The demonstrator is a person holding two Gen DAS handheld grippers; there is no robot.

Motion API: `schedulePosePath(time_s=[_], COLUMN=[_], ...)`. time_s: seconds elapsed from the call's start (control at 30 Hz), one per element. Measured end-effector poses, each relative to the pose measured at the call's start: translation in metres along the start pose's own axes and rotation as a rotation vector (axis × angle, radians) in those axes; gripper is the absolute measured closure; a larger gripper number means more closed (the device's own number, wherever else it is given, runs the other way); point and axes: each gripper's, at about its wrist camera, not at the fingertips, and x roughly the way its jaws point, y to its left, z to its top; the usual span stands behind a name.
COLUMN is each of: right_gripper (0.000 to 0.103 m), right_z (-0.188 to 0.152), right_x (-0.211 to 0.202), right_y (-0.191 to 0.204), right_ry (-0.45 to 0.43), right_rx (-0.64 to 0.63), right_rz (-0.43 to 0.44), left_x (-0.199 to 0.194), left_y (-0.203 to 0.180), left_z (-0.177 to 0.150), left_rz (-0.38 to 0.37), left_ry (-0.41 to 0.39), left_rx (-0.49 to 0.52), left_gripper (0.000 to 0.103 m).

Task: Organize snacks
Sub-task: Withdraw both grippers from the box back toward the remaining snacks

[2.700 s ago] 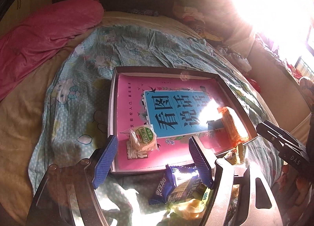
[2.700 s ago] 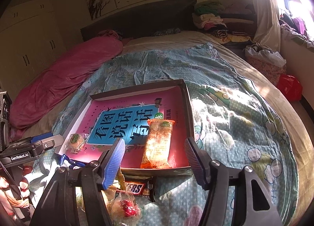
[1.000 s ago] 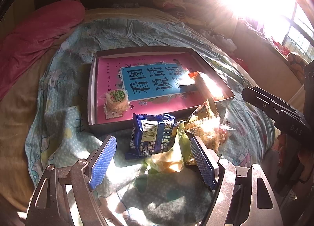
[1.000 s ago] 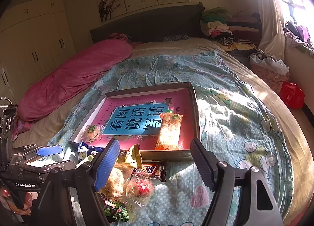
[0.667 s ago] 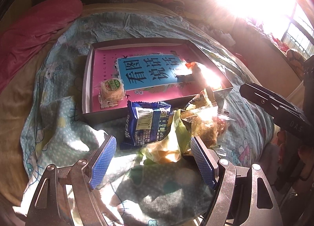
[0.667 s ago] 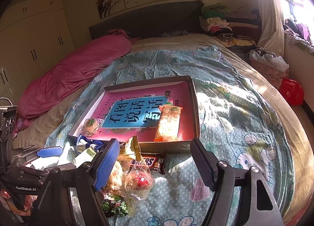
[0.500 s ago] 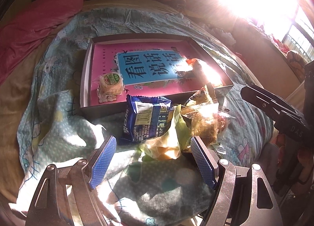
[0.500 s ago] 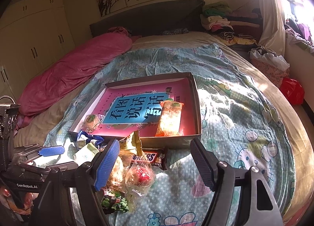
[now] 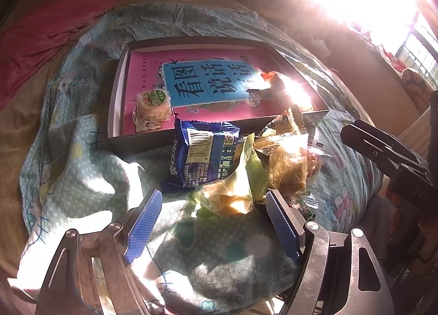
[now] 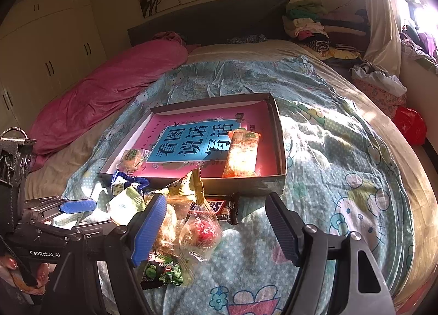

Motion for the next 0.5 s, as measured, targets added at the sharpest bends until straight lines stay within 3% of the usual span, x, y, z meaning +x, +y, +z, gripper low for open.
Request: schedulePosePath(time_s=[0.5], right_gripper=[0.031], right_z=[-0.025], right_x=[0.035], right_y=[-0.005], right_ry=[0.16], right_rx=[0.047], right_rz=[0.06], left_x=[0.016], left_y=[0.003], left_z=[-0.006], left_rz=[-0.003], left_ry=[0.04], left_rx=[-0.003], left_gripper=[0.024])
